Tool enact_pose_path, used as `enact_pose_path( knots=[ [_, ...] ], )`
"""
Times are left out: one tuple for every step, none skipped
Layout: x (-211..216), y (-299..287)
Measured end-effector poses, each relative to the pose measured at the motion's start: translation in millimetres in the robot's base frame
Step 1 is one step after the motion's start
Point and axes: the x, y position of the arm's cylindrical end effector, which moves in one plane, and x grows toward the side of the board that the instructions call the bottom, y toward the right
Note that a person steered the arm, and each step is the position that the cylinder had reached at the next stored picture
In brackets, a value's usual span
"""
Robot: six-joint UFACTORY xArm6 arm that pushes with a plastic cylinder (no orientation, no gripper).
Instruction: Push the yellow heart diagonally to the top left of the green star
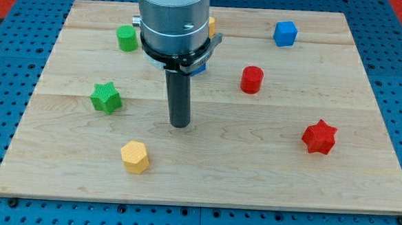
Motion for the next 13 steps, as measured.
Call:
enact_pose_path(
  knots=[
    [0, 4],
    [0, 5],
    [0, 5],
    [0, 18],
    [-41, 32],
    [-73, 48],
    [-103, 99],
    [-121, 100],
    [-127, 100],
    [-130, 101],
    [-130, 102],
    [-130, 102],
    [-173, 77]
  ],
)
